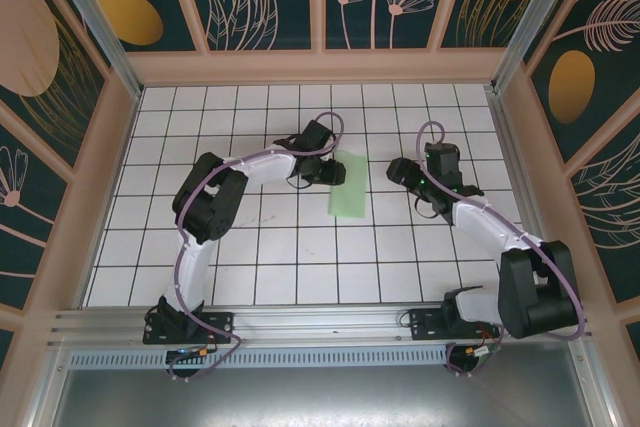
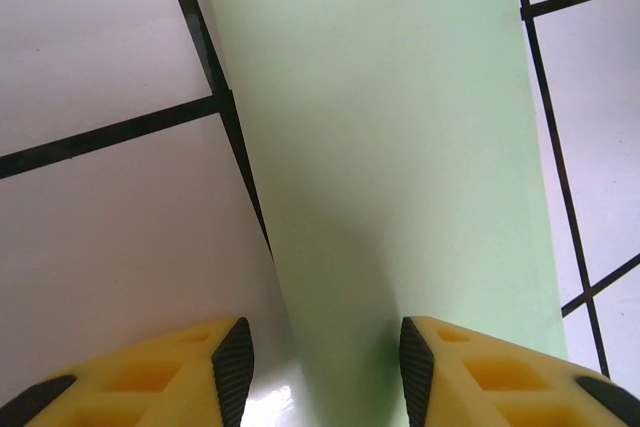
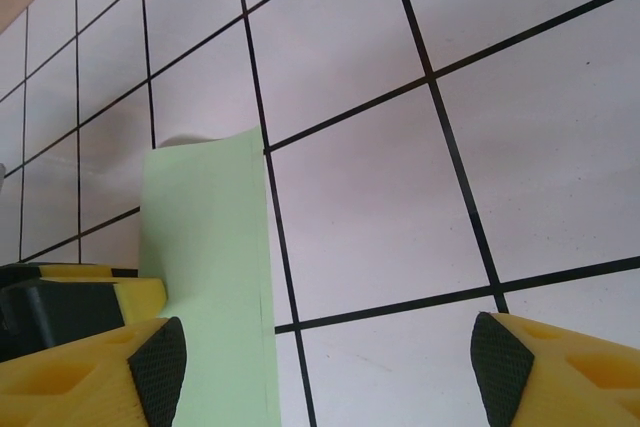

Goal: Fold a paper plane with a square sheet of paper (fold left side to right side)
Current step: First fold in half a square sheet of paper at the center of the table.

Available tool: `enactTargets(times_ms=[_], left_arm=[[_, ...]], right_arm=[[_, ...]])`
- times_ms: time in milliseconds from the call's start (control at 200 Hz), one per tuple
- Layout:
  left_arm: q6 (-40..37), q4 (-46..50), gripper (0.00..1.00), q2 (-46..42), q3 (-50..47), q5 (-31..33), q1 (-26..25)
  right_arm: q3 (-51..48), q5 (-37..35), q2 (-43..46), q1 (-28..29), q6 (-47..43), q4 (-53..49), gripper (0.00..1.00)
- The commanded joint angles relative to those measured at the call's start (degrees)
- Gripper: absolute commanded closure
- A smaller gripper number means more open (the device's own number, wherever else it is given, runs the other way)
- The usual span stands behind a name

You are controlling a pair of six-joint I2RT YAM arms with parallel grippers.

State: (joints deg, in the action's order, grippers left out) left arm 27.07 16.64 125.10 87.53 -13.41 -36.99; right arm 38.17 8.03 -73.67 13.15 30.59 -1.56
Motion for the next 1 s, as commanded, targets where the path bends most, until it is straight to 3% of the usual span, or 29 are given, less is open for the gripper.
enactTargets(times_ms=[0, 991], left_arm=[[-0.97, 1.88, 0.51, 4.4, 0.87, 1.26, -1.04], [-2.08, 6.9, 0.48, 9.17, 8.08, 3.91, -2.38]], right_arm=[[-0.93, 1.72, 1.32, -0.29, 1.05, 1.91, 0.22], [-1.67, 2.78, 1.84, -0.3, 0.68, 1.79, 0.2]])
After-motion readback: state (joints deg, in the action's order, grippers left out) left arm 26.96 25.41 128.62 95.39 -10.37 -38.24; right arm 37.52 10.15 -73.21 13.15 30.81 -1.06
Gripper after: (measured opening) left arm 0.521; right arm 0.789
